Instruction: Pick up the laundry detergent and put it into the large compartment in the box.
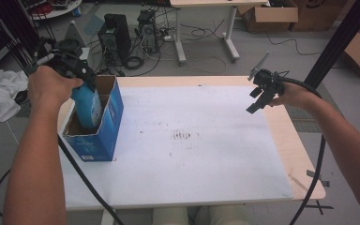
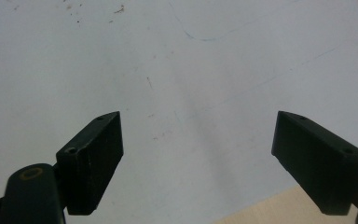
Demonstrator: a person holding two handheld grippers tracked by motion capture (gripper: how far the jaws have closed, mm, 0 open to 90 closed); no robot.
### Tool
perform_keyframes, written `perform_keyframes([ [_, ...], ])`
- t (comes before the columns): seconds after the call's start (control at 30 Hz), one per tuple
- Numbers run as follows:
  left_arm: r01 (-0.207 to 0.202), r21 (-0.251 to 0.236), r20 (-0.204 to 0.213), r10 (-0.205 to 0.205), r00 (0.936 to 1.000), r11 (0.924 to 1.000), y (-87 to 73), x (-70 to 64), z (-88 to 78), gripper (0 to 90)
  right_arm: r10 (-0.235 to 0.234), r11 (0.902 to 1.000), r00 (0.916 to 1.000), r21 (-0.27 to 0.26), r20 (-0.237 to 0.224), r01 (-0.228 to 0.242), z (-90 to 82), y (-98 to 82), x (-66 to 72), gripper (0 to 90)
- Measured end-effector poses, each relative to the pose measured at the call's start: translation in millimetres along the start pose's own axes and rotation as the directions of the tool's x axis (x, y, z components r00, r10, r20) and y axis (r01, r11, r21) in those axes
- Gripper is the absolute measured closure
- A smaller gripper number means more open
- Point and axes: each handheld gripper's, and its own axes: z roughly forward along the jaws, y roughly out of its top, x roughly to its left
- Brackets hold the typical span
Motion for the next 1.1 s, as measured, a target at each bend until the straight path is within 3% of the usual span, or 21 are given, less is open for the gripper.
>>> perform_keyframes([
  [0.43,0.01,0.027,0.015,-0.011,0.9998,0.9996,-14.5,5.9,51.6,38.4,0.003,1.0,1.0,0.007,0.001,-0.003,1.2,0.8,0.4,16.4],
  [1.1,0.021,0.055,0.025,-0.023,0.9994,0.9983,-28.1,12.1,93.9,38.4,0.018,0.9997,0.9998,0.013,-0.005,-0.018,5.0,-2.4,-0.5,16.4],
])
